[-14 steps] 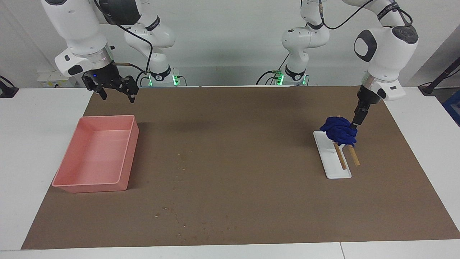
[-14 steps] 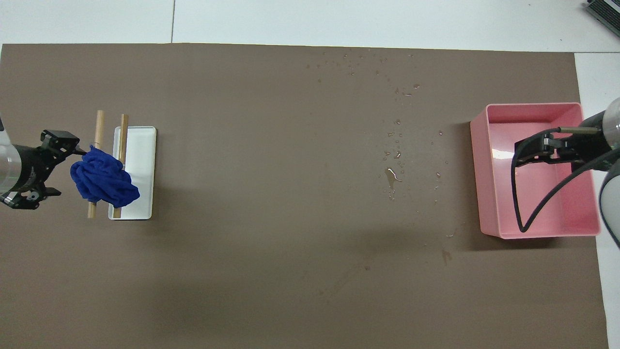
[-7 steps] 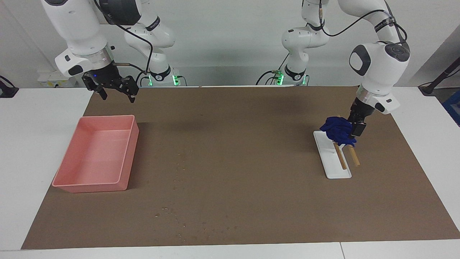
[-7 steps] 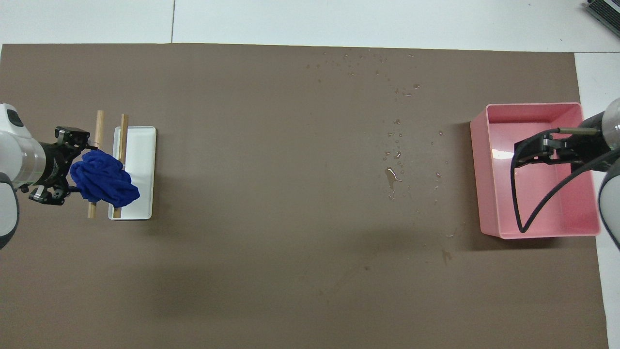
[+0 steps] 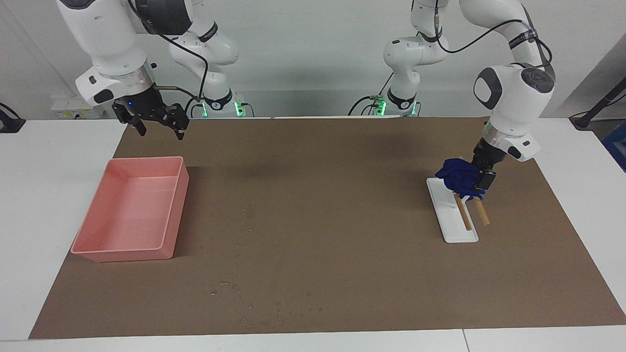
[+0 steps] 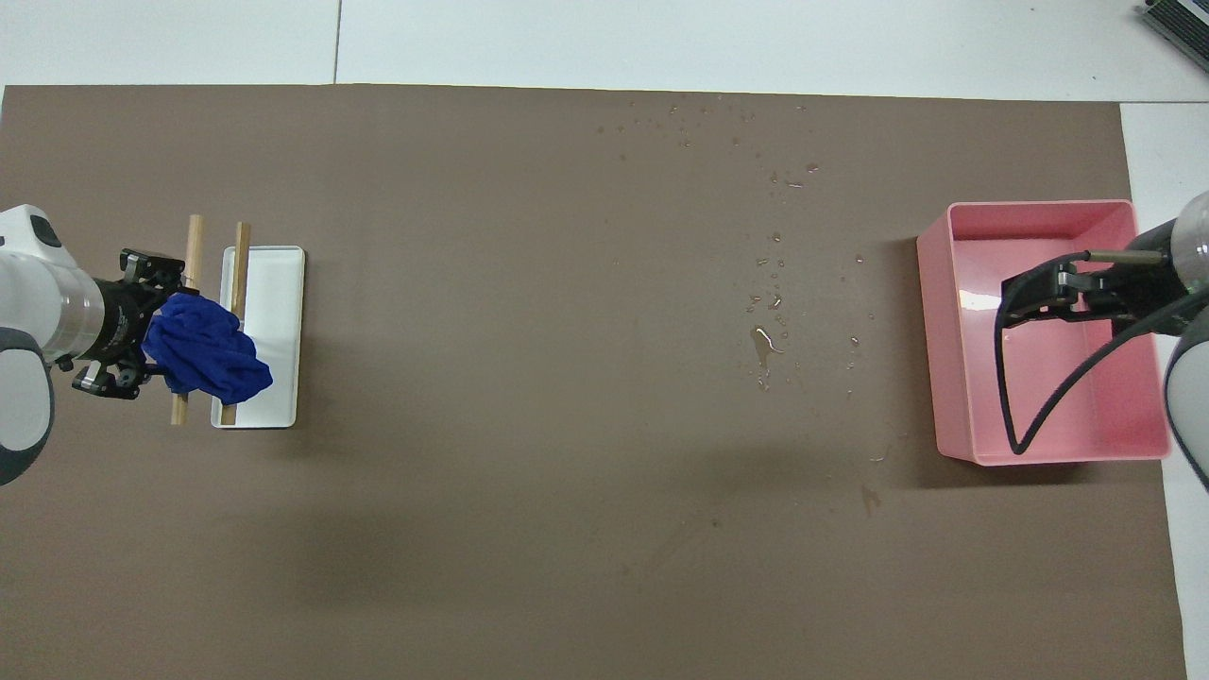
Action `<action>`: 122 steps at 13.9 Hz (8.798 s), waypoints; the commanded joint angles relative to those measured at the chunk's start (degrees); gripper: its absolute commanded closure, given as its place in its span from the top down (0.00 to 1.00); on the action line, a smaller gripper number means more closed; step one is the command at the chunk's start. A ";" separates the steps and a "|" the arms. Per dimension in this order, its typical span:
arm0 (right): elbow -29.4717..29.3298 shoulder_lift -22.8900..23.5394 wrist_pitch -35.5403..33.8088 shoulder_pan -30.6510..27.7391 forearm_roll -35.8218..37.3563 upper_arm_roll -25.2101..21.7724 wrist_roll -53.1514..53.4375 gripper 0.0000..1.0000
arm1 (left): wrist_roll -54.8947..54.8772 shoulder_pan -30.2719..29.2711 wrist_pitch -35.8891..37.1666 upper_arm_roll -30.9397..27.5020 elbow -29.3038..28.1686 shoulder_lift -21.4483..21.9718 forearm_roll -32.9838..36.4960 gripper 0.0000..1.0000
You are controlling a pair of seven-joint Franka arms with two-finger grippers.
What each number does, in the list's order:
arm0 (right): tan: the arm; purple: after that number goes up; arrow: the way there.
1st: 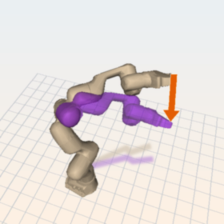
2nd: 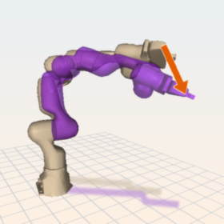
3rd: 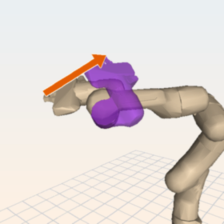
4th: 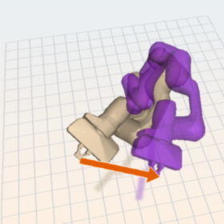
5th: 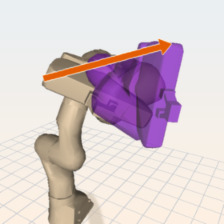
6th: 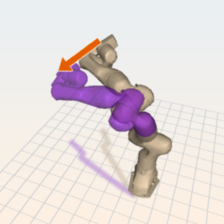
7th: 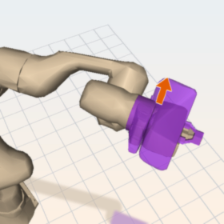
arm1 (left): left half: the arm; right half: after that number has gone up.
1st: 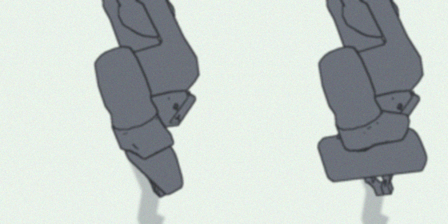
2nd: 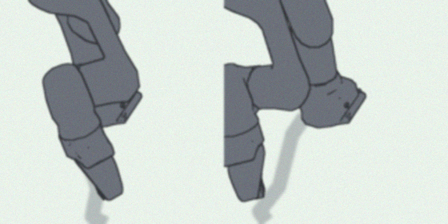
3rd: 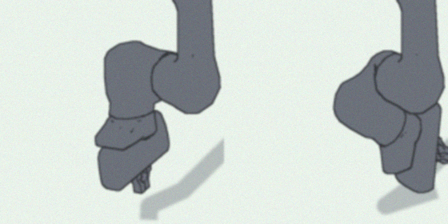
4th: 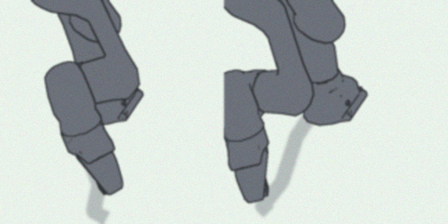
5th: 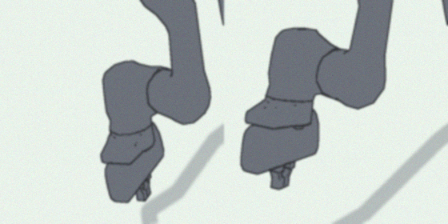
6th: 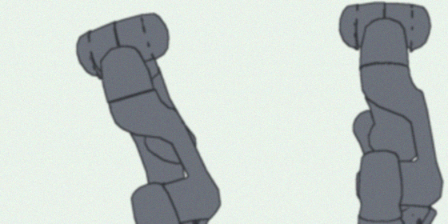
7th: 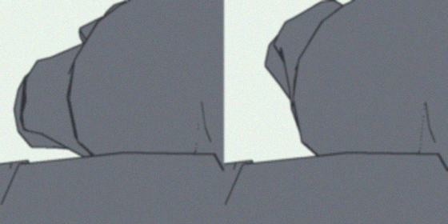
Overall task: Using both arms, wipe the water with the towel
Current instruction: 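Lower the left gripper onto the blue cloth and grasp it, then lift the cloth with the left gripper while the right gripper approaches, then grasp the cloth with the right gripper from the left gripper, then carry the cloth away with the right gripper while the left gripper withdraws, then move the held cloth with the right gripper toward the pink bin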
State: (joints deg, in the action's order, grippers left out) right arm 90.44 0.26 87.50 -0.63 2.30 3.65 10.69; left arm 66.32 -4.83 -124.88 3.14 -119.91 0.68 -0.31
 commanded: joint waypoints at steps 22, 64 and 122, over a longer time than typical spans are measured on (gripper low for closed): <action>0.62 -0.88 3.37 2.73 -8.34 1.36 24.32 1.00 | 34.87 10.71 21.46 5.27 22.35 0.55 -19.99 0.00; -2.09 17.98 43.61 6.16 -18.40 1.27 41.72 0.00 | 64.83 21.01 10.60 7.93 22.27 2.66 -4.97 1.00; 34.74 7.03 54.63 -1.04 -9.42 0.83 11.89 0.00 | -58.75 5.00 36.64 3.89 29.82 -1.47 4.26 1.00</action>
State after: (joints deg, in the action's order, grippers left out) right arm 129.37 6.53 143.57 -0.81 -7.87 3.93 22.85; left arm 9.04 -1.05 -89.23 8.21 -89.88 -1.50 2.91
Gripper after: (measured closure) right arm 0.859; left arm 0.000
